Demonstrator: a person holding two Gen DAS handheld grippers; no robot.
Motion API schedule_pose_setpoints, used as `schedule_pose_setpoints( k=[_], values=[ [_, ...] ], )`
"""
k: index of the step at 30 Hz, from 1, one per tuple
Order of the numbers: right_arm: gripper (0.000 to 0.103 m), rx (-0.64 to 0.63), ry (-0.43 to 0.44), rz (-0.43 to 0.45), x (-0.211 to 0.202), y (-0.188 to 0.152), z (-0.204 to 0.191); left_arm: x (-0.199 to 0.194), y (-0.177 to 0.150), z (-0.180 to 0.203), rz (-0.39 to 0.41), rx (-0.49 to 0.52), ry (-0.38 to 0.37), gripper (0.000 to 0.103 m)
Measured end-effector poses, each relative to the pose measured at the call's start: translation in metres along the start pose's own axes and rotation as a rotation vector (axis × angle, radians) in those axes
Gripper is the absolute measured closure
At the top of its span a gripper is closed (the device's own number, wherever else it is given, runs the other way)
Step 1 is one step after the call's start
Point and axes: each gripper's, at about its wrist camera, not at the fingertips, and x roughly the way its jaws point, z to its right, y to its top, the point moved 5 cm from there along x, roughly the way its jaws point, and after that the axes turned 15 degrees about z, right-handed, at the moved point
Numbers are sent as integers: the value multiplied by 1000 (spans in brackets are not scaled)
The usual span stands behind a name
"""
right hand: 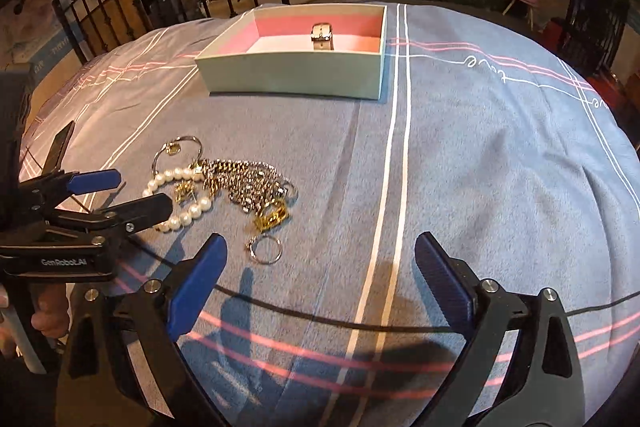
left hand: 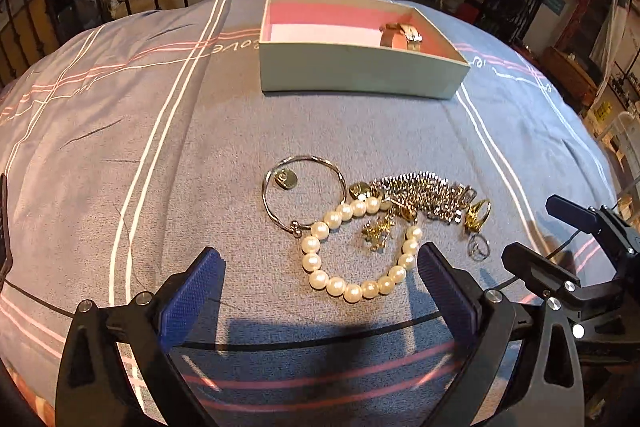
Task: Organize jewelry
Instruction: 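Grasp the small silver ring with the right tool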
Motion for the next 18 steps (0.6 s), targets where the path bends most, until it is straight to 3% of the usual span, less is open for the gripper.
schedule_pose_setpoints(
  k=[5, 8, 10, 12, 14, 18],
  values=[
    [14, -93, -45, -28, 6, -14, -7, 18, -2, 15, -22, 86, 17, 10],
    [14, -83, -16, -42, 10, -16, -10, 19, 0, 18, -9, 105, 13, 27],
    [14, -77, -6, -42, 12, -15, -12, 16, 1, 20, -1, 119, 3, 47],
    [14, -69, 16, -47, 16, -12, -16, 13, 1, 20, 7, 125, -12, 58],
    [16, -68, 28, -46, 19, -10, -19, 10, 1, 18, 7, 113, -27, 60],
    [30, -75, 61, -45, 23, -8, -28, 7, 3, 14, 5, 69, -58, 64]
  ],
)
